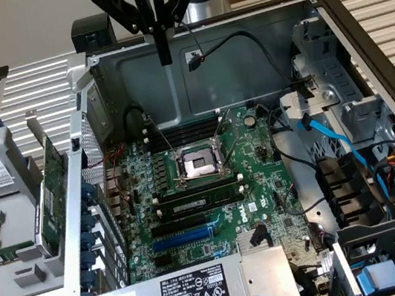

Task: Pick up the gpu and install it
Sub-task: 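Reach for the gpu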

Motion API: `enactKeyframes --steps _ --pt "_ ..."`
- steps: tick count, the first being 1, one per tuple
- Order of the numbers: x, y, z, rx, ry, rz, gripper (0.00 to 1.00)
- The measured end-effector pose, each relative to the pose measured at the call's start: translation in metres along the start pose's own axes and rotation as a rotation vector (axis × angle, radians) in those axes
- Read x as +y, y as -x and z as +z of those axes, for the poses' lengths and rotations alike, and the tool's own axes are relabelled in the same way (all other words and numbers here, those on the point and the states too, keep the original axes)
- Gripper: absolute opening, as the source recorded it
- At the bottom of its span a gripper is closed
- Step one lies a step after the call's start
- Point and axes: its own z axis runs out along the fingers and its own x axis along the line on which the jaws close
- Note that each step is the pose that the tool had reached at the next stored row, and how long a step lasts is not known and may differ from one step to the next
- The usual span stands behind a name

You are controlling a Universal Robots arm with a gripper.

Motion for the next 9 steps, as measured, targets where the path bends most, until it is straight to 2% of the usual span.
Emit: enactKeyframes --steps 7,9 --pt "-0.0008 -0.012 -0.0002 -0.0005 -0.0002 0.000 0.11" --pt "-0.0006 -0.014 -0.0006 -0.0007 -0.0038 0.000 0.11"
